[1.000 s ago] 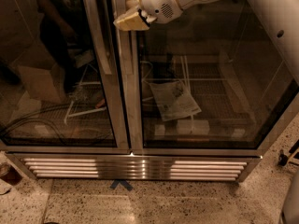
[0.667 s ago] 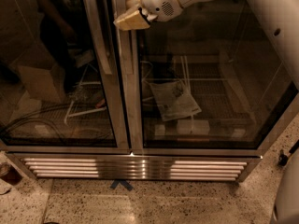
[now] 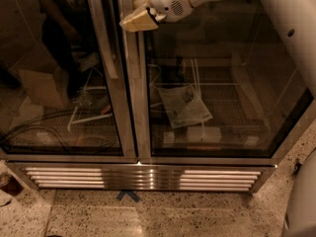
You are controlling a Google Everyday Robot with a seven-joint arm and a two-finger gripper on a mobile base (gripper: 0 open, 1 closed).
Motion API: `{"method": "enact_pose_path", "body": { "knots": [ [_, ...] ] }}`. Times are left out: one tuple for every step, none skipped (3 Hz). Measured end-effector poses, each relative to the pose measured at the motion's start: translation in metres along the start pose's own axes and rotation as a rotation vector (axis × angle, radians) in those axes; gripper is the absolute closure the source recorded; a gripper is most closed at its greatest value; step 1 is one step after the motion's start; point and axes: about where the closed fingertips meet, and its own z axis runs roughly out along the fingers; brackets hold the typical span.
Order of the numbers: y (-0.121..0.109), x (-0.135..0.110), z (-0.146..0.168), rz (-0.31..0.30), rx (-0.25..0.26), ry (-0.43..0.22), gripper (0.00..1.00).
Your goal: Place 7up can into top drawer
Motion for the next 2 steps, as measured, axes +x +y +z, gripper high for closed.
{"method": "enact_pose_path", "body": {
  "knots": [
    [-0.0007, -0.0028, -0.0012, -0.005, 0.001, -0.009, 1.0],
    [-0.0043, -0.0045, -0.0027, -0.01, 0.005, -0.017, 1.0]
  ]
}}
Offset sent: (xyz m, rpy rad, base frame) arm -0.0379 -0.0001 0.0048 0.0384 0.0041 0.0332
